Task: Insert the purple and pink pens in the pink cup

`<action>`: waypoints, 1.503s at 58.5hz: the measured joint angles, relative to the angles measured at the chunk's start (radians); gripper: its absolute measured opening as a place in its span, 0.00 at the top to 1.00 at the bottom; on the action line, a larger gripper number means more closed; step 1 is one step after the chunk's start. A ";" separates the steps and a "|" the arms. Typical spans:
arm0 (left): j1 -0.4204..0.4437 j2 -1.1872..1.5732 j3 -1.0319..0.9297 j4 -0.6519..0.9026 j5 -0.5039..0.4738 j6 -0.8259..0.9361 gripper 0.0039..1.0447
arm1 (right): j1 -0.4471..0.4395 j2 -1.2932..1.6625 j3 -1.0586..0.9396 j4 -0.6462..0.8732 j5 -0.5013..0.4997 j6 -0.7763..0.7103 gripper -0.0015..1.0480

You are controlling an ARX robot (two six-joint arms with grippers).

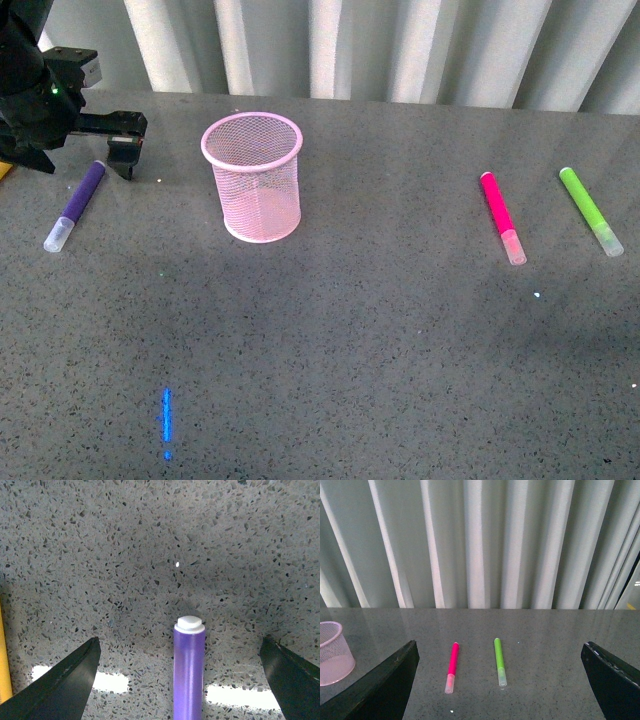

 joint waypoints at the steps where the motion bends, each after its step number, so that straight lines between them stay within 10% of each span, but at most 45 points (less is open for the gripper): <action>1: 0.001 0.005 0.006 -0.003 0.000 0.002 0.06 | 0.000 0.000 0.000 0.000 0.000 0.000 0.07; 15: 0.007 0.042 0.080 -0.060 -0.001 0.014 0.07 | 0.000 0.000 0.000 0.000 0.000 0.000 0.07; 45: 0.034 0.050 0.081 -0.103 -0.019 0.028 0.86 | 0.000 0.000 0.000 0.000 0.000 0.000 0.07; 88: -0.003 -0.211 -0.299 0.223 0.198 -0.055 0.89 | 0.000 0.000 0.000 0.000 0.000 0.000 0.07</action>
